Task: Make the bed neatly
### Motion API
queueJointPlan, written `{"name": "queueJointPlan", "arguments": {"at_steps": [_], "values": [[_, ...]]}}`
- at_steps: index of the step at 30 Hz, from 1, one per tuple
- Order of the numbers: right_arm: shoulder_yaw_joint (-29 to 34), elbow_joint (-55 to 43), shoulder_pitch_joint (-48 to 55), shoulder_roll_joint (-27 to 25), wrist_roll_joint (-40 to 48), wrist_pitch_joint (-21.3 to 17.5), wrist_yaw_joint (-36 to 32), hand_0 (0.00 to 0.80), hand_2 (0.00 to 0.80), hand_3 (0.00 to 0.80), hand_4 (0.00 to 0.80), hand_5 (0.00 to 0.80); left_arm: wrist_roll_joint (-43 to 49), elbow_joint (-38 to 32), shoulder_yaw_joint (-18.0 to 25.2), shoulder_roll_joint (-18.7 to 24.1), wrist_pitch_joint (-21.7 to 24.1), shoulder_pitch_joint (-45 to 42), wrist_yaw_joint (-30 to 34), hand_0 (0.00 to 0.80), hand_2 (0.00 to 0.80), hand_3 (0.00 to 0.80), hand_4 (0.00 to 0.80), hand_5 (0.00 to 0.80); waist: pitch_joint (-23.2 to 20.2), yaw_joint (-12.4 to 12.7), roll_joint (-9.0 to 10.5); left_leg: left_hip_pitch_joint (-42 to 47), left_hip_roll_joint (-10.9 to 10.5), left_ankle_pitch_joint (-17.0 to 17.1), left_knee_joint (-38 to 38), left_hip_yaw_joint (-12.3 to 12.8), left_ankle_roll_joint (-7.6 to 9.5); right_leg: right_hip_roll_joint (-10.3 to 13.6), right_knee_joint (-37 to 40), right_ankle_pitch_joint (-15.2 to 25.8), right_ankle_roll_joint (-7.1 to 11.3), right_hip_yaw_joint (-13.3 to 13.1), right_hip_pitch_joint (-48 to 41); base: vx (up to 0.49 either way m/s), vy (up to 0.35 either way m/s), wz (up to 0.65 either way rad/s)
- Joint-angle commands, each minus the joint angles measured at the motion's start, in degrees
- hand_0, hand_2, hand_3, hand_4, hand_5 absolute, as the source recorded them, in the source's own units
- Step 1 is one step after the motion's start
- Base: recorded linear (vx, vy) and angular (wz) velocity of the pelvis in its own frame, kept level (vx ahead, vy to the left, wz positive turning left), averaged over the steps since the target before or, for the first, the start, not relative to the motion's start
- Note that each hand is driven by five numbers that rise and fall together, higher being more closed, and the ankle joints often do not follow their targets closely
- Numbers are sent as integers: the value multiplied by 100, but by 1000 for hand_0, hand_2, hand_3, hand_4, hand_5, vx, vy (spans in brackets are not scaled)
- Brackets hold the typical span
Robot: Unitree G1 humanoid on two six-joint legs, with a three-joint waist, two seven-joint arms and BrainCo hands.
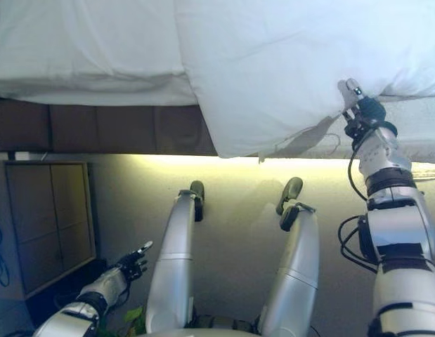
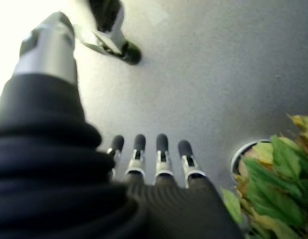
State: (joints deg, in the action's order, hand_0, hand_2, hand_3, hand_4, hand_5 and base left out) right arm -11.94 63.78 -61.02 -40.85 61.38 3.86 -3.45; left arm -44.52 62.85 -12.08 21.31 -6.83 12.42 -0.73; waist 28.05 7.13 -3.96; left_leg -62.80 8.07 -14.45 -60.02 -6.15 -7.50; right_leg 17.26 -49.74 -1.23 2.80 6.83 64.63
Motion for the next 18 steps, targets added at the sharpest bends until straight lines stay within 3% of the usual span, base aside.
{"name": "queueJointPlan", "arguments": {"at_steps": [1,10,18], "values": [[-1,-653,-159,-169,-137,-302,-541,800,800,800,800,800,95,147,-44,93,-25,-521,64,0,0,0,0,0,-75,108,-142,261,46,670,826,211,434,96,-926,-1225,-182,-58,-516,59,56,10],[217,-620,124,-141,-433,-243,-633,800,800,800,800,800,281,152,-75,44,23,-800,225,0,0,0,0,0,-207,139,-130,1181,166,806,1297,345,384,188,-352,-1028,-91,105,-1473,60,44,3],[251,-452,377,14,-371,-117,-705,800,800,800,800,800,243,206,-59,108,354,-814,235,0,0,0,0,0,-438,182,35,2484,223,1097,2716,649,185,188,1236,-641,172,506,-2834,53,-3,2]]}}
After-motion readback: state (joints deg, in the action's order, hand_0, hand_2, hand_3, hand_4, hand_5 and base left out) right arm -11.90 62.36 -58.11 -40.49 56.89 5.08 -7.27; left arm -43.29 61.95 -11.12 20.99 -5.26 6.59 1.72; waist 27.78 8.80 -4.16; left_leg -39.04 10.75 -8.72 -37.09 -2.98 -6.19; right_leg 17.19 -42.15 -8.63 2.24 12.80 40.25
